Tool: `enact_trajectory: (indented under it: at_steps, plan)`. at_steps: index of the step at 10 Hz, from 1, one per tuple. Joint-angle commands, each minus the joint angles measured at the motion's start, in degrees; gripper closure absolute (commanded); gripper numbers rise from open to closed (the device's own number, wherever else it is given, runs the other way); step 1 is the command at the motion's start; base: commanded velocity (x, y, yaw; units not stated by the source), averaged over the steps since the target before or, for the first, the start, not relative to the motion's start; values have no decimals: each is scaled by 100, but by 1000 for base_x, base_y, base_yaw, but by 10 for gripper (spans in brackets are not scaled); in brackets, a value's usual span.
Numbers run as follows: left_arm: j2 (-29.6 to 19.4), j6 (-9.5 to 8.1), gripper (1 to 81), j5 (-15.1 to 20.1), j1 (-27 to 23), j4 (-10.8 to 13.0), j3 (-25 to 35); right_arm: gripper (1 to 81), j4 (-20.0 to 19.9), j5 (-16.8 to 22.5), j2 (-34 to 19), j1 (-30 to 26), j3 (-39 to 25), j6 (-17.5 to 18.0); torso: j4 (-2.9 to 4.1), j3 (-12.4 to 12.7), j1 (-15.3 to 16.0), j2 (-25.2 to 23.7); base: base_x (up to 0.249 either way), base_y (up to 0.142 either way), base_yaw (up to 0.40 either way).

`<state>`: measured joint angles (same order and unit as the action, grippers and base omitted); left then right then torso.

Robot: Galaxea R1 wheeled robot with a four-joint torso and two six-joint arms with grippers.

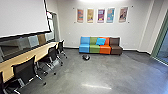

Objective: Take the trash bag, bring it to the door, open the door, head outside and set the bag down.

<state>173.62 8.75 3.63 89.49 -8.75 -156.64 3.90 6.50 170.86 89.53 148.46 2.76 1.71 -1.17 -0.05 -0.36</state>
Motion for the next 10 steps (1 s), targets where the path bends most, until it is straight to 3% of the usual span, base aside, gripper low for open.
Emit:
enact_trajectory:
  at_steps: [1, 10]
  plan:
    - [-2, 4, 10, 357, -322, 32, 28, 10, 84, 361, 12, -220, -90, -109, 0, 0, 5, 0, 113, 0, 0]
    - [86, 12, 10, 349, -322, 40, 28, 10, 23, 387, 38, -237, -108, -109, 0, 0, 6, 4, 144, 0, 0]
